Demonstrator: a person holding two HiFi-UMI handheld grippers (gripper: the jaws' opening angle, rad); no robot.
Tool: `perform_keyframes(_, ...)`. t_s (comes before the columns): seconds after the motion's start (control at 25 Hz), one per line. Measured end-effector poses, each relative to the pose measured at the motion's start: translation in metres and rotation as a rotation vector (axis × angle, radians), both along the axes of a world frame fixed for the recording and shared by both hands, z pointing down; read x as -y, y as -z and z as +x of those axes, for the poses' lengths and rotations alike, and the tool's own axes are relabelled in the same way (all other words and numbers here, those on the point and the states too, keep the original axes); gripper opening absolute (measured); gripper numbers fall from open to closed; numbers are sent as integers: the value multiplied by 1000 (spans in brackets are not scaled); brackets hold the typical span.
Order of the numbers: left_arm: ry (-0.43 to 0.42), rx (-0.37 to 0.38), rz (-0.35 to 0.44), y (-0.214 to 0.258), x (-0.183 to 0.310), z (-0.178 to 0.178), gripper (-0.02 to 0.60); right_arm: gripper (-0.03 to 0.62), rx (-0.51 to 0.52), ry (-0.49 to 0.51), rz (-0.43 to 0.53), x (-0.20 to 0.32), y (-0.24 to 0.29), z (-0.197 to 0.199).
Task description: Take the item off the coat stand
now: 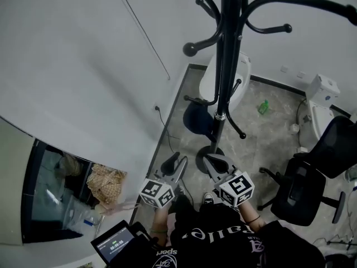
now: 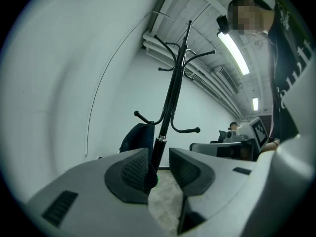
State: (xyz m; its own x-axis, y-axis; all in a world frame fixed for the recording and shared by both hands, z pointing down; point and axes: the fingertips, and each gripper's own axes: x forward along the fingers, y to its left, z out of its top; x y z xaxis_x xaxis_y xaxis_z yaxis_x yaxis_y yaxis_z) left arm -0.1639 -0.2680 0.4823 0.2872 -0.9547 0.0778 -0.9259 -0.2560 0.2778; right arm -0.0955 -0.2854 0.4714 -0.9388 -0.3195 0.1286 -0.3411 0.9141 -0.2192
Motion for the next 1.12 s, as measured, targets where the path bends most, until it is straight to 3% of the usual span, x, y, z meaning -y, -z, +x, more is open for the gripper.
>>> perform_keyframes(0.36, -111, 23, -28, -3, 43, -34, 122, 17, 4, -106, -7, 21, 4, -25)
perform_keyframes(0.72, -264, 91, -78, -22, 104, -61, 162, 17, -25, -279, -24, 42, -3, -27)
perform_keyframes(0.96, -395, 149, -104, -34, 140, -57, 220, 17, -39, -380, -49, 47, -11, -21)
perform_keyframes(1.12, -455, 181, -112, -41, 161, -54, 222, 17, -45, -425, -61, 48, -17, -20)
